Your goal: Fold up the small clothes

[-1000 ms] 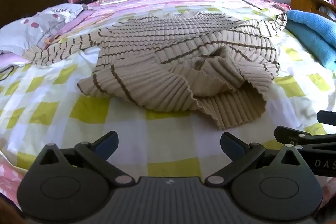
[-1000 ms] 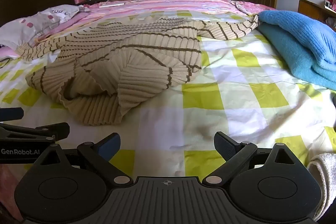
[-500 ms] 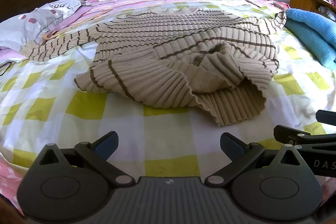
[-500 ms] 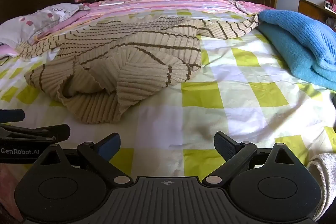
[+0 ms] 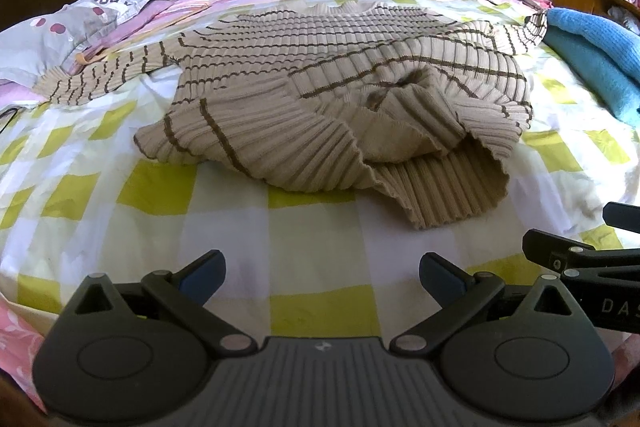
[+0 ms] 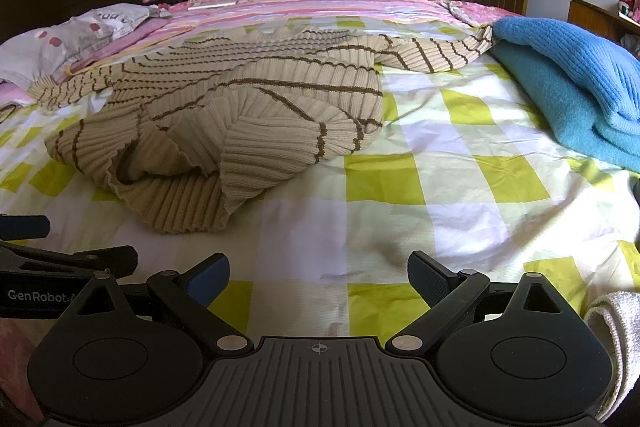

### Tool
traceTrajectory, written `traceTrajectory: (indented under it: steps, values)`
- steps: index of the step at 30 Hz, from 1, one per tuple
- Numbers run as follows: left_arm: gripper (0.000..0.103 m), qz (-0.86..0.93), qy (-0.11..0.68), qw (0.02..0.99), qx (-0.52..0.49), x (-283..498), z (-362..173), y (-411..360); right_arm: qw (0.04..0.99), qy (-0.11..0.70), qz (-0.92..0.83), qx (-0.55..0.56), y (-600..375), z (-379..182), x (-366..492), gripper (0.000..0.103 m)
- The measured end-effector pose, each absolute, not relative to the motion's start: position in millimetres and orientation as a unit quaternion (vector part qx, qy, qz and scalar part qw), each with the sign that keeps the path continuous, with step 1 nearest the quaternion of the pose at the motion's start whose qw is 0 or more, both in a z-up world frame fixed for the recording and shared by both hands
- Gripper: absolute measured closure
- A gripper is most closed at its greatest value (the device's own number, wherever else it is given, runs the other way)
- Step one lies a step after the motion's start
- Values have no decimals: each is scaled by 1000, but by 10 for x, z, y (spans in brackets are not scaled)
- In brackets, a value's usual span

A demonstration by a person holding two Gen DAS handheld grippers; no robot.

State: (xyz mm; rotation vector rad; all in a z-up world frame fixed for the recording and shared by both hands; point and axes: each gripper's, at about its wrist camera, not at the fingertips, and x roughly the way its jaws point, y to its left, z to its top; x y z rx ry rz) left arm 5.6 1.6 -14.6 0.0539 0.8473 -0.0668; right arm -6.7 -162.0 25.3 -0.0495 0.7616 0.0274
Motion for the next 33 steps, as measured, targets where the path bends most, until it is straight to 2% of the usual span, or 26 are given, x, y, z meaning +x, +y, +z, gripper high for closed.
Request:
traceTrajectory:
  steps: [33]
  values:
    - [0, -37, 422, 905, 31, 64, -192, -4, 927, 374, 12, -27, -1644, 221, -57, 8]
